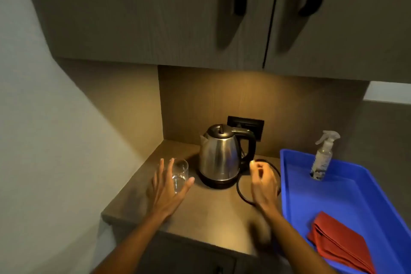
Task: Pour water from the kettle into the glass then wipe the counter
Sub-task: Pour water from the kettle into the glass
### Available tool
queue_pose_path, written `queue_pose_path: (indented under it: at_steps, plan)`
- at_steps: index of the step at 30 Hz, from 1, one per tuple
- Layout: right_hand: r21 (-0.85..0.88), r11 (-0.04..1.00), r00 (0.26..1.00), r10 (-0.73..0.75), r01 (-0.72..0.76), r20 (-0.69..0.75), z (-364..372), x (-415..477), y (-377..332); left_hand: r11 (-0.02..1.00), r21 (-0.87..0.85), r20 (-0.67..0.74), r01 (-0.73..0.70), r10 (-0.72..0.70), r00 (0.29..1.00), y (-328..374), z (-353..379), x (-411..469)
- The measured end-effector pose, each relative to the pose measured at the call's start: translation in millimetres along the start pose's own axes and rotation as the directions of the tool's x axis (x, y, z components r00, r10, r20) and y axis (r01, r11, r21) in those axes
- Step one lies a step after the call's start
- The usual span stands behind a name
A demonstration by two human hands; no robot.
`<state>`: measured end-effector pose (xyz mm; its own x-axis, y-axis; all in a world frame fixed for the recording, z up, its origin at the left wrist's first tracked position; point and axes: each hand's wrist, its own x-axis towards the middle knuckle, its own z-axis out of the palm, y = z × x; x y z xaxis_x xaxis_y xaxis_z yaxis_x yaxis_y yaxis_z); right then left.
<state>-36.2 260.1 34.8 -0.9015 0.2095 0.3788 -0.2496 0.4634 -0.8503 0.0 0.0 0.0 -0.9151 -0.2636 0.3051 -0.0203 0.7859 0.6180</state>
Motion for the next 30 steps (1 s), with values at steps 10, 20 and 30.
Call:
queue_pose_path:
  at_steps: [10,20,30]
  plan:
    - [0.162,0.889,0.903,0.429,-0.427,0.028,50,139,8,0.856,-0.444,-0.015,0.264,-0.302,0.953,-37,45,38]
    - [0.384,0.856,0.905,0.412,-0.346,-0.103,71,163,-1,0.896,-0.388,-0.019,0.215,-0.241,0.97,-46,48,43]
    - [-0.072,0.997,0.996,-0.035,0.029,-0.076,59,170,-87,0.918,-0.343,-0.027,0.202,-0.224,0.974,-43,38,37]
